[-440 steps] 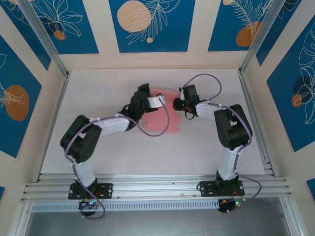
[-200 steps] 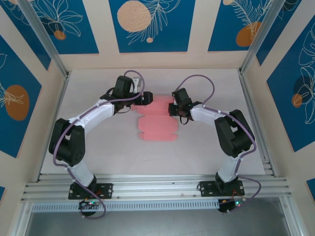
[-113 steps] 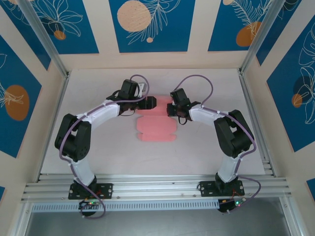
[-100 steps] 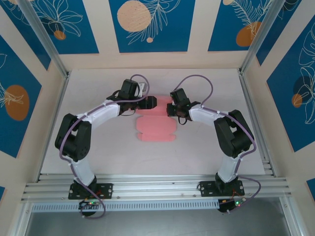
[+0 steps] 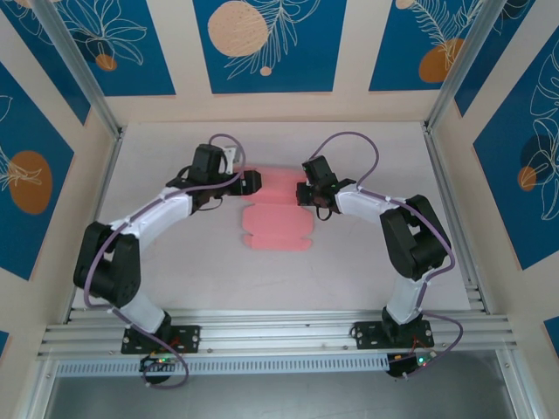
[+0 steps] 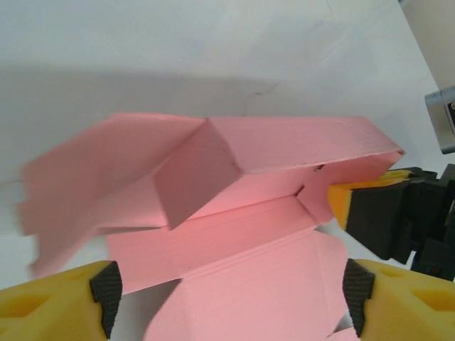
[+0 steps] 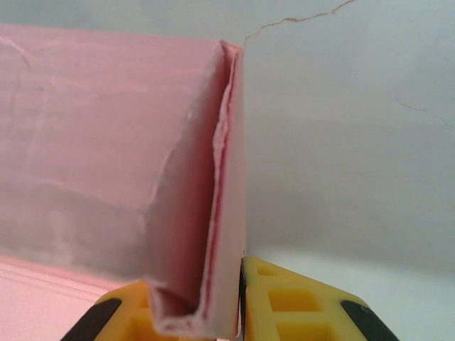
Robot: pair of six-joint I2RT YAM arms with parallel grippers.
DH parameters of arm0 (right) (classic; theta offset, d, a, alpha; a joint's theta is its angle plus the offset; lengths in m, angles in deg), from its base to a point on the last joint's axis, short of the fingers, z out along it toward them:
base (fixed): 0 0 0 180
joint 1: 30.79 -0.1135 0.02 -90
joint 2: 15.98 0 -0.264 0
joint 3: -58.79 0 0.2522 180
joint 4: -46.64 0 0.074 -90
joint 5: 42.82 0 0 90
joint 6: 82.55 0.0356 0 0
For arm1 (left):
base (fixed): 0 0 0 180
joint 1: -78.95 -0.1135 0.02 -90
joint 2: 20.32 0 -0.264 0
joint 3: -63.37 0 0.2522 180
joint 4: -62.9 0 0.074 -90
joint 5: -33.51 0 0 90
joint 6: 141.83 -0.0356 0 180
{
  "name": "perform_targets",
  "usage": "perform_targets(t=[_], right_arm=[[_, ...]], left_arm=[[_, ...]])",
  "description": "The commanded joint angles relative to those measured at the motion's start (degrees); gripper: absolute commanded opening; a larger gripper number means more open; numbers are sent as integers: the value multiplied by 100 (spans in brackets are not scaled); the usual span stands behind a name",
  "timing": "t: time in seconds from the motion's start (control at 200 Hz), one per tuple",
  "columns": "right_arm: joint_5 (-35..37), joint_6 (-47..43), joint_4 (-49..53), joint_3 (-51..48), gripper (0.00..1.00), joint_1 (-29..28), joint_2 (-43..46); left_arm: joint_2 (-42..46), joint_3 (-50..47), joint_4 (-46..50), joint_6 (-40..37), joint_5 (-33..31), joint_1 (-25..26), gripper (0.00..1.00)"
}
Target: Fold the paper box
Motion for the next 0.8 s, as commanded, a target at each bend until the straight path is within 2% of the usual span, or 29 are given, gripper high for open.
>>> perform_targets(t=[0.0, 0.215, 0.505, 0.795], right_arm=[[16, 110, -44, 124, 17, -53, 144], [1, 79, -25, 167, 17, -78, 160], [36, 61, -35, 177, 17, -131, 166], [72, 43, -60, 158, 17, -174, 194]], left_arm=[[88, -351, 80, 36, -214, -35, 86], [-118, -732, -447, 458, 175, 12, 86], [-513, -715, -640, 580, 34, 173, 93], [-858, -444, -931, 583, 124, 214, 91]])
